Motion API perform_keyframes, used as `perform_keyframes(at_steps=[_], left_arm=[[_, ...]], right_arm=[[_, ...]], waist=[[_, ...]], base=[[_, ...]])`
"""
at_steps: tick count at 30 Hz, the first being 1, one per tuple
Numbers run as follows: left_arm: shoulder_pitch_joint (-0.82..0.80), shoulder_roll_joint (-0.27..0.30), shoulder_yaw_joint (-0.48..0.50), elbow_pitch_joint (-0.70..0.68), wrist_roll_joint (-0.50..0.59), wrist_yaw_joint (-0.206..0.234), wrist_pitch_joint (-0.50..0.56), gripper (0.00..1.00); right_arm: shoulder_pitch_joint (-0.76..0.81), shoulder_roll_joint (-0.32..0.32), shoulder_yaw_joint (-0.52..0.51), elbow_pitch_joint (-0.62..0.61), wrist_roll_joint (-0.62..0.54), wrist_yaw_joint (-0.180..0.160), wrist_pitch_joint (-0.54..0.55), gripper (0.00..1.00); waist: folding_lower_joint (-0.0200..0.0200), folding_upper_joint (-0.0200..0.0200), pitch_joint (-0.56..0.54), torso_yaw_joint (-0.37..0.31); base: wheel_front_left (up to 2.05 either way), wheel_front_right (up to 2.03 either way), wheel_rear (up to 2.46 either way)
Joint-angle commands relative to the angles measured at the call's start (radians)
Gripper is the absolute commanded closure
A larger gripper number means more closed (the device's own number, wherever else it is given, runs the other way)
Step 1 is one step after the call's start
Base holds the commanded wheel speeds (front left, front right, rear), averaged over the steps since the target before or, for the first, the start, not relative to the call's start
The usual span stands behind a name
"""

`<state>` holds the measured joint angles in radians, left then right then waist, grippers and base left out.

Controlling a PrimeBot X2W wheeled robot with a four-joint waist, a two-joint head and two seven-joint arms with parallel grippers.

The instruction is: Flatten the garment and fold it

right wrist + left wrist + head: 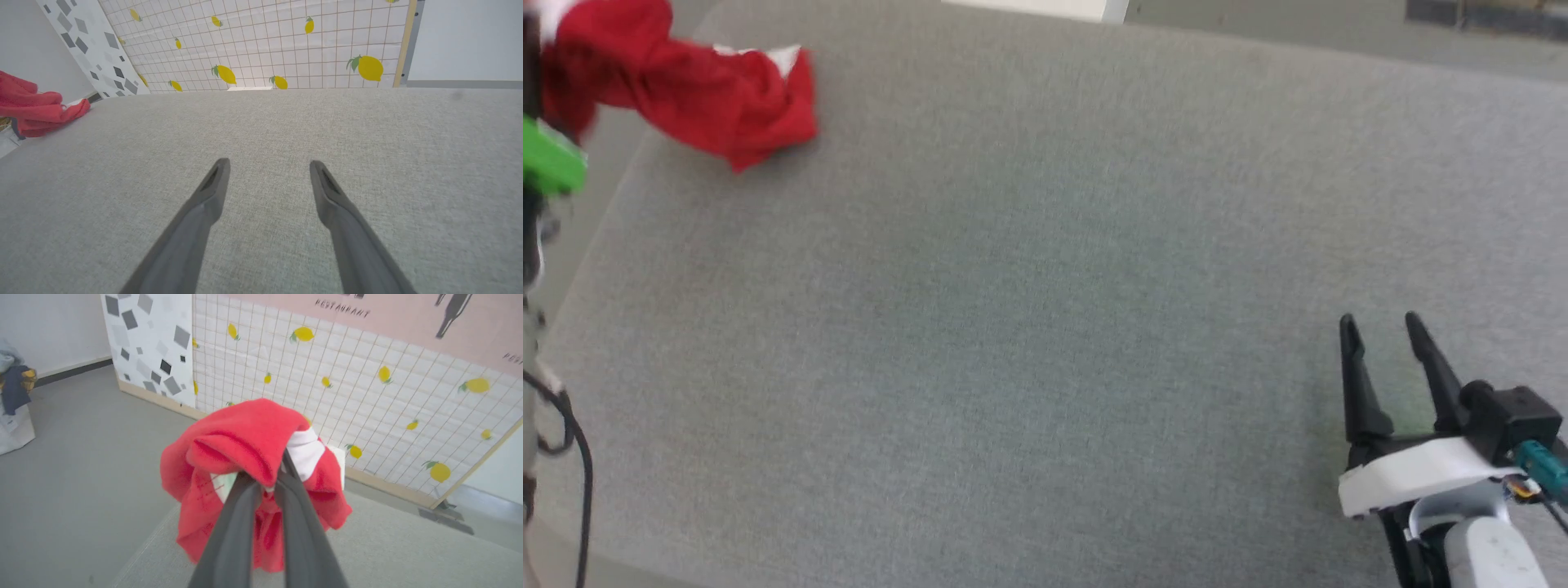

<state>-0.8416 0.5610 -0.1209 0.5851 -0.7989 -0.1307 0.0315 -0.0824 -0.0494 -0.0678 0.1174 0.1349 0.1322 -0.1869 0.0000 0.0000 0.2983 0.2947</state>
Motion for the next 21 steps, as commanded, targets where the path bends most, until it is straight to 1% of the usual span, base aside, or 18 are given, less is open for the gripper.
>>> perform_keyframes(at_steps=[1, 5, 7, 10, 13, 16, 18, 21], left_arm=[[-0.033, 0.0, -0.017, -0.05, -0.021, 0.0, 0.008, 1.0], [-0.065, -0.019, -0.069, -0.225, -0.066, 0.0, 0.046, 1.0], [-0.067, -0.03, -0.098, -0.314, -0.089, 0.0, 0.082, 1.0], [-0.058, -0.053, -0.128, -0.403, -0.111, 0.003, 0.122, 1.0], [-0.016, -0.091, -0.171, -0.472, -0.124, 0.022, 0.16, 1.0], [0.057, -0.125, -0.222, -0.505, -0.118, 0.04, 0.174, 1.0], [0.13, -0.161, -0.267, -0.507, -0.122, 0.047, 0.176, 1.0], [0.243, -0.193, -0.355, -0.454, -0.103, 0.052, 0.196, 1.0]], right_arm=[[-0.003, -0.001, 0.003, 0.016, 0.015, -0.002, -0.016, 0.0], [0.002, -0.001, 0.012, 0.068, 0.062, -0.002, -0.044, 0.0], [0.004, -0.001, 0.018, 0.09, 0.075, -0.002, -0.054, 0.0], [0.012, -0.001, 0.018, 0.111, 0.09, -0.002, -0.064, 0.0], [0.021, -0.001, 0.015, 0.128, 0.1, -0.002, -0.07, 0.0], [0.03, -0.001, 0.011, 0.138, 0.103, -0.002, -0.073, 0.0], [0.036, -0.001, 0.006, 0.142, 0.104, -0.002, -0.074, 0.0], [0.04, -0.001, 0.006, 0.141, 0.105, -0.002, -0.074, 0.0]], waist=[[0.0, 0.0, -0.079, -0.034], [0.0, 0.0, -0.129, -0.074], [0.0, 0.0, -0.148, -0.097], [0.0, 0.0, -0.161, -0.124], [0.0, 0.0, -0.166, -0.15], [0.0, 0.0, -0.168, -0.171], [0.0, 0.0, -0.171, -0.182], [0.0, 0.0, -0.174, -0.202]], base=[[0.0, 0.0, 0.0], [0.0, 0.0, 0.0], [0.0, 0.0, 0.0], [0.0, 0.0, 0.0], [0.0, 0.0, 0.0], [0.0, 0.0, 0.0], [0.0, 0.0, 0.0], [0.0, 0.0, 0.0]])
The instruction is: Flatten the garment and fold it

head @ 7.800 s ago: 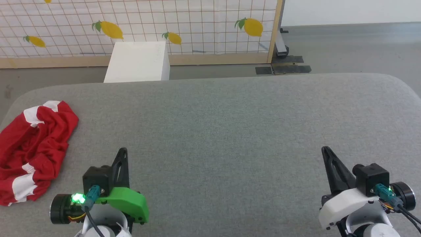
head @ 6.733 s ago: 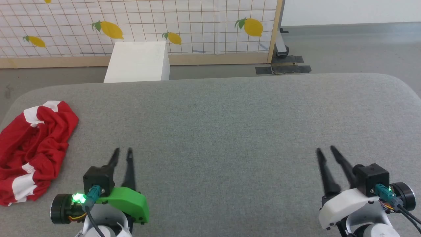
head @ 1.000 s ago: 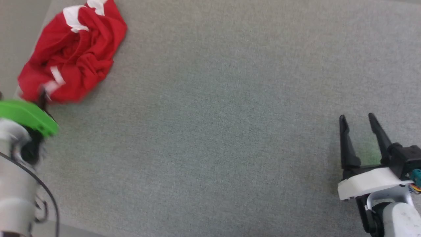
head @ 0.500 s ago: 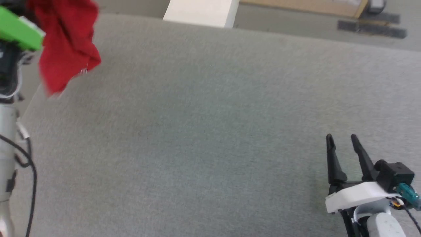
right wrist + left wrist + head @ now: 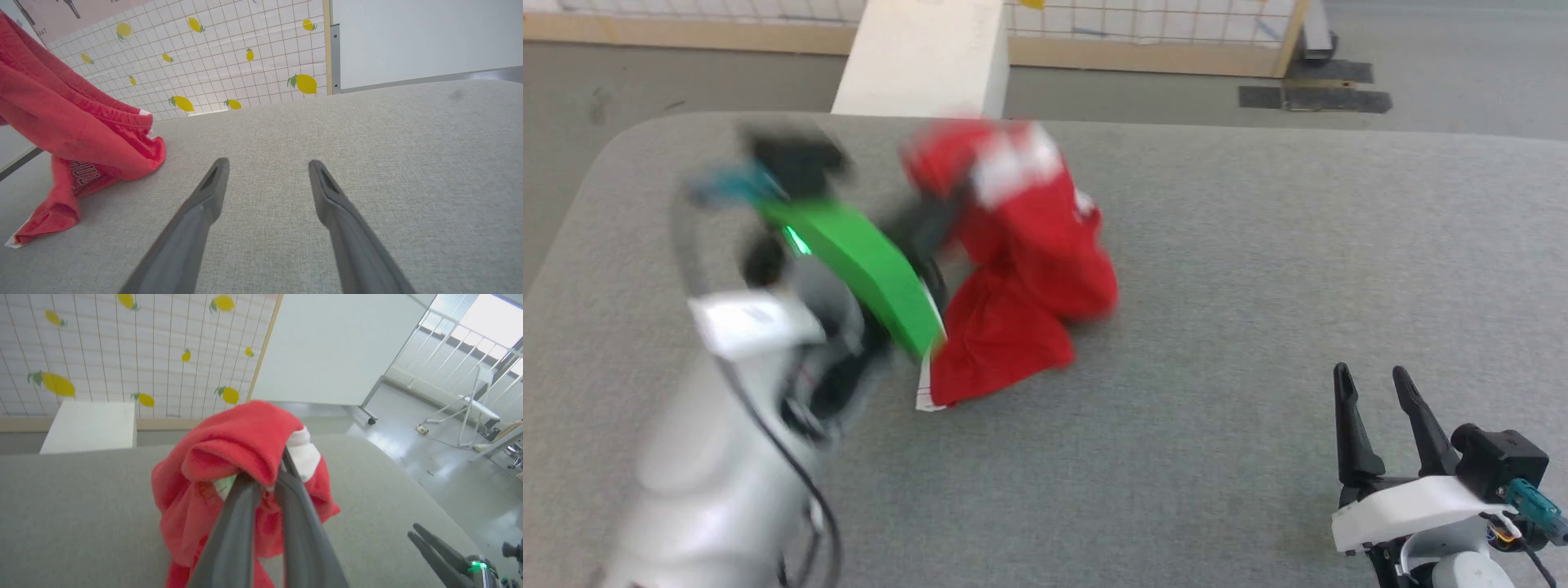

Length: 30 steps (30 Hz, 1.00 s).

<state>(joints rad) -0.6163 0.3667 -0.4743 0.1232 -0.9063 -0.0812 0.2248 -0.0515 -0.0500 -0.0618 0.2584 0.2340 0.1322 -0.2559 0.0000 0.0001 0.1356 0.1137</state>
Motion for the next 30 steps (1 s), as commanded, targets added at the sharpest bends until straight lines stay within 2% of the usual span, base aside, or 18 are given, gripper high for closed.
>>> perform_keyframes(at_steps=[1, 6, 9, 10, 11, 12, 16, 20, 23, 26, 30], left_arm=[[0.044, 0.002, -0.03, 0.035, 0.017, 0.002, 0.012, 1.0], [0.167, -0.041, -0.176, 0.177, 0.038, -0.018, 0.069, 1.0], [0.204, -0.066, -0.227, 0.226, 0.022, -0.029, 0.1, 1.0], [0.208, -0.074, -0.231, 0.237, 0.012, -0.032, 0.102, 0.6], [0.208, -0.08, -0.227, 0.244, 0.004, -0.033, 0.099, 0.09], [0.201, -0.082, -0.216, 0.247, -0.003, -0.033, 0.086, 0.0], [0.173, -0.08, -0.132, 0.225, -0.041, -0.021, 0.013, 0.0], [0.175, -0.037, -0.016, 0.163, -0.044, 0.014, -0.127, 0.0], [0.209, 0.017, 0.053, 0.123, 0.017, 0.061, -0.271, 0.0], [0.271, 0.039, 0.116, 0.105, 0.062, 0.117, -0.413, 0.0], [0.376, 0.041, 0.201, 0.074, 0.128, 0.176, -0.481, 0.0]], right_arm=[[0.008, 0.0, 0.003, -0.002, 0.006, -0.002, -0.005, 0.0], [0.008, 0.0, -0.001, -0.013, 0.008, -0.002, -0.006, 0.0], [0.013, 0.0, -0.005, -0.014, 0.011, -0.002, -0.006, 0.0], [0.016, 0.0, -0.007, -0.014, 0.014, -0.002, -0.006, 0.0], [0.019, 0.0, -0.008, -0.014, 0.016, -0.002, -0.006, 0.0], [0.022, 0.0, -0.009, -0.012, 0.019, -0.002, -0.006, 0.0], [0.026, 0.0, -0.001, -0.006, 0.026, -0.002, -0.006, 0.0], [0.024, 0.0, 0.011, -0.003, 0.025, -0.002, -0.006, 0.0], [0.025, 0.0, 0.021, 0.001, 0.027, -0.002, -0.006, 0.0], [0.027, 0.0, 0.026, 0.01, 0.028, -0.002, -0.006, 0.0], [0.028, 0.0, 0.045, 0.05, 0.025, -0.002, 0.02, 0.0]], waist=[[0.0, -0.0001, -0.011, -0.028], [0.0, -0.0001, -0.012, -0.046], [0.0, -0.0001, -0.014, -0.043], [0.0, -0.0001, -0.016, -0.039], [0.0, -0.0001, -0.018, -0.034], [0.0, -0.0001, -0.021, -0.029], [0.0, -0.0001, -0.035, -0.015], [0.0, -0.0001, -0.052, -0.012], [0.0, -0.0001, -0.064, -0.013], [0.0, -0.0001, -0.072, -0.011], [0.0, -0.0001, -0.083, -0.006]], base=[[0.0, 0.0, 0.0], [0.0, 0.0, 0.0], [0.0, 0.0, 0.0], [0.0, 0.0, 0.0], [0.0, 0.0, 0.0], [0.0, 0.0, 0.0], [0.0, 0.0, 0.0], [0.0, 0.0, 0.0], [0.0, 0.0, 0.0], [0.0, 0.0, 0.0], [0.0, 0.0, 0.0]])
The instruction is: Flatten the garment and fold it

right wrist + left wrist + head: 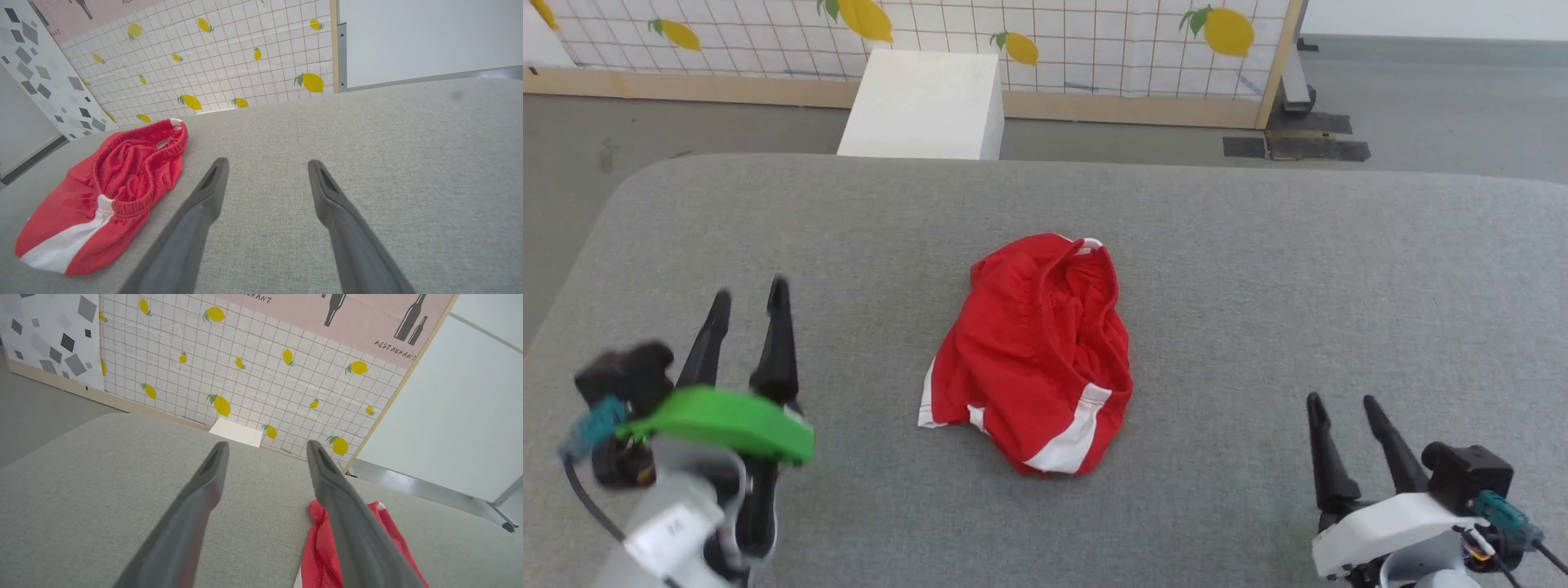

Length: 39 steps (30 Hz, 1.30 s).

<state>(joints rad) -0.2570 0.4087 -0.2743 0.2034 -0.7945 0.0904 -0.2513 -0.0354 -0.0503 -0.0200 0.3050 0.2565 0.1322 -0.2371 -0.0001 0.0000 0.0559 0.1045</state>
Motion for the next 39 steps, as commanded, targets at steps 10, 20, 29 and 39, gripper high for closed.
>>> perform_keyframes(at_steps=[10, 20, 29, 39], left_arm=[[0.244, -0.138, 0.152, -0.175, 0.289, 0.026, -0.01, 0.0], [0.224, -0.229, 0.197, -0.132, 0.349, -0.06, -0.01, 0.0], [0.188, -0.276, 0.228, -0.081, 0.367, -0.124, -0.01, 0.0], [0.199, -0.303, 0.267, -0.075, 0.402, -0.156, -0.01, 0.0]], right_arm=[[-0.145, 0.0, 0.127, 0.035, -0.028, -0.002, 0.305, 0.0], [-0.416, 0.0, 0.398, 0.101, -0.07, -0.002, 0.754, 0.0], [-0.435, 0.0, 0.409, 0.195, -0.066, -0.002, 0.863, 0.55], [-0.389, 0.0, 0.073, 0.042, 0.07, -0.002, 0.642, 1.0]], waist=[[0.0001, 0.0, 0.027, 0.044], [0.0001, 0.0, 0.099, 0.133], [0.0001, 0.0, 0.124, 0.175], [0.0001, 0.0, 0.087, 0.107]], base=[[0.0, 0.0, 0.0], [0.0, 0.0, 0.0], [0.0, 0.0, 0.0], [0.0, 0.0, 0.0]])
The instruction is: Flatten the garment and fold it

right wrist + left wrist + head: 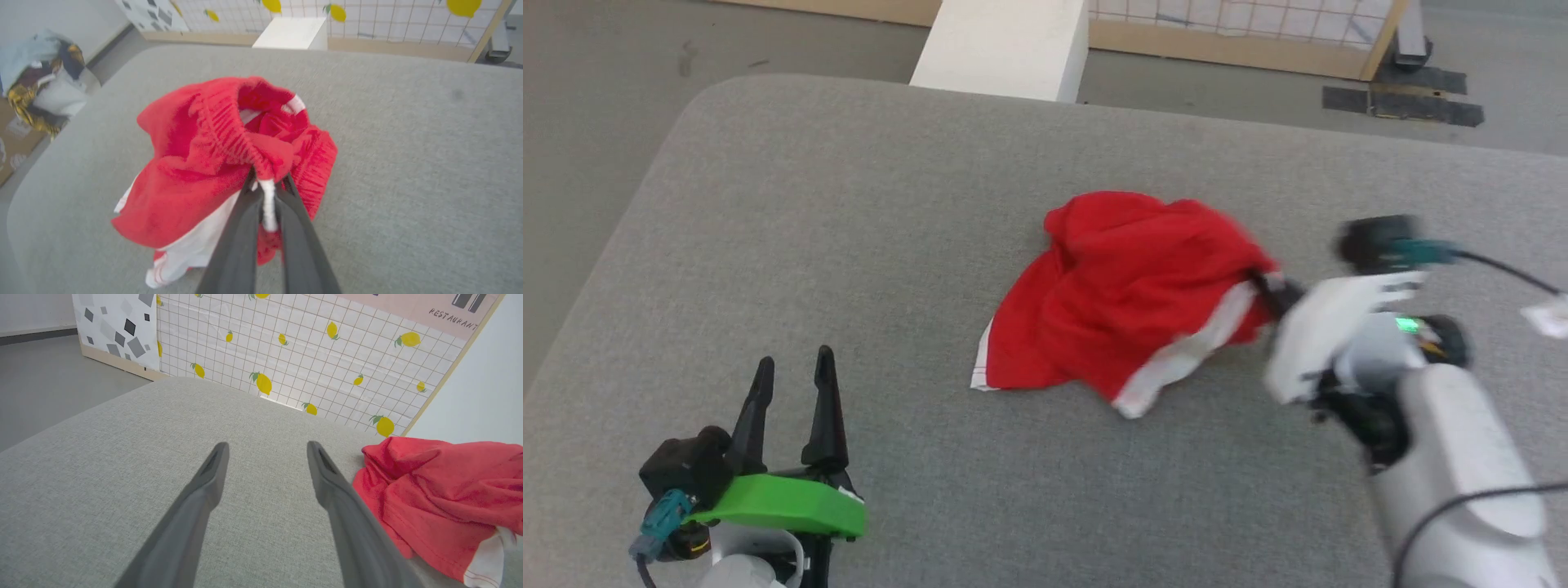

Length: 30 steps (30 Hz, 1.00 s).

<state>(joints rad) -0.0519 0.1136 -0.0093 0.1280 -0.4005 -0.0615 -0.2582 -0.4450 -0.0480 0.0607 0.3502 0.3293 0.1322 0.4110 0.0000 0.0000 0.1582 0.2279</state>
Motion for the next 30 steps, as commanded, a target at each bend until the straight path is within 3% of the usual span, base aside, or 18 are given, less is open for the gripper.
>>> perform_keyframes(at_steps=[1, 5, 9, 10, 11, 12, 18, 22, 24, 30], left_arm=[[-0.004, -0.009, 0.0, 0.002, 0.012, -0.007, -0.004, 0.0], [-0.002, -0.012, -0.011, 0.012, 0.018, -0.015, -0.004, 0.0], [-0.008, -0.004, -0.018, 0.032, 0.014, -0.023, -0.004, 0.0], [-0.009, -0.003, -0.018, 0.036, 0.013, -0.025, -0.004, 0.0], [-0.008, -0.001, -0.02, 0.042, 0.011, -0.026, -0.003, 0.0], [-0.008, 0.0, -0.022, 0.046, 0.01, -0.027, -0.003, 0.0], [-0.021, -0.005, -0.033, 0.052, -0.022, -0.033, 0.027, 0.0], [-0.084, -0.017, -0.068, 0.034, -0.058, -0.038, 0.122, 0.0], [-0.133, -0.021, -0.084, 0.03, -0.077, -0.035, 0.192, 0.0], [-0.274, 0.002, -0.171, 0.108, -0.085, 0.005, 0.553, 0.0]], right_arm=[[0.042, -0.002, -0.071, -0.021, -0.002, -0.002, -0.013, 1.0], [0.149, -0.002, -0.286, -0.063, -0.001, -0.002, -0.015, 1.0], [0.248, -0.002, -0.42, -0.049, 0.001, -0.002, 0.004, 1.0], [0.263, -0.002, -0.429, -0.042, 0.003, -0.002, 0.006, 0.81], [0.276, -0.002, -0.434, -0.032, 0.008, -0.002, 0.003, 0.22], [0.281, -0.002, -0.435, -0.028, 0.016, -0.002, -0.008, 0.0], [0.282, -0.002, -0.434, -0.065, 0.093, -0.002, -0.179, 0.0], [0.293, -0.002, -0.46, -0.109, 0.089, -0.002, -0.241, 0.0], [0.294, -0.002, -0.462, -0.129, 0.087, -0.002, -0.245, 0.0], [0.292, -0.002, -0.444, -0.15, 0.097, -0.002, -0.245, 0.0]], waist=[[0.0, 0.0, -0.019, -0.021], [0.0, 0.0, -0.028, -0.035], [0.0, 0.0, -0.028, -0.049], [0.0, 0.0, -0.027, -0.053], [0.0, 0.0, -0.028, -0.058], [0.0, 0.0, -0.029, -0.063], [0.0, 0.0, -0.042, -0.091], [0.0, 0.0, -0.035, -0.118], [0.0, 0.0, -0.026, -0.143], [0.0, 0.0, 0.01, -0.238]], base=[[0.0, 0.0, 0.0], [0.0, 0.0, 0.0], [0.0, 0.0, 0.0], [0.0, 0.0, 0.0], [0.0, 0.0, 0.0], [0.0, 0.0, 0.0], [0.0, 0.0, 0.0], [0.0, 0.0, 0.0], [0.0, 0.0, 0.0], [0.0, 0.0, 0.0]])
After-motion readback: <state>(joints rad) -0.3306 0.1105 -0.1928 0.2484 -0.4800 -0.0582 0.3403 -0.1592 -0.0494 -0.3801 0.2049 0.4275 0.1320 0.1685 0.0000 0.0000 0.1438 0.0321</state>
